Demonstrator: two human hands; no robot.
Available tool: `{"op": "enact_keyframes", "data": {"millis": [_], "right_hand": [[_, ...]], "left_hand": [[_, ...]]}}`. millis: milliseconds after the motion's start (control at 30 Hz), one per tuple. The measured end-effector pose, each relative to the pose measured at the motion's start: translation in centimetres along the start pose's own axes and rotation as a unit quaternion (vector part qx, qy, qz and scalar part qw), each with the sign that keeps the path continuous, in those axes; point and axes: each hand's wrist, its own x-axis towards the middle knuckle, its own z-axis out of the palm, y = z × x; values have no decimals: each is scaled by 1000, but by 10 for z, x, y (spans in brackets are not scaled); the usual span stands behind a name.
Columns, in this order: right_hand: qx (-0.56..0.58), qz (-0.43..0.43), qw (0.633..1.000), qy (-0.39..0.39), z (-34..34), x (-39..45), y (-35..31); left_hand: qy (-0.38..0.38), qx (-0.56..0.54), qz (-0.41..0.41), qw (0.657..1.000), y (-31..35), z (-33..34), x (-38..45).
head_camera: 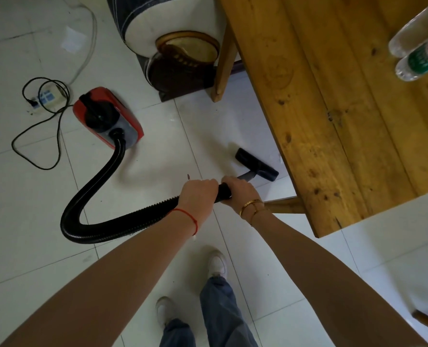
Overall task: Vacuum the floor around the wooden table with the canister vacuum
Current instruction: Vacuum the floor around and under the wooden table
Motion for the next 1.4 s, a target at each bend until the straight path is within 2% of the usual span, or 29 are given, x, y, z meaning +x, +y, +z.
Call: {"op": "enact_keyframes", "data": {"millis": [133,433,700,1100,1400], "right_hand": [[-18,-13,1000,-14,21,-17,-30],[17,-35,998,-41,93,-80,-115],[32,-31,998,-47,156,-147,-153],[107,58,993,7,189,-243,-94],[153,104,981,58,188,-298,-16]], "left_hand": [[-7,1,-12,1000,-18,12,-35],[-65,35,-10,997,-64,46,-143],[-72,65,23,995,-68,87,-225],[-43,86,140,985,14,108,-259],[-58,118,178,975,112,107,-251]]}}
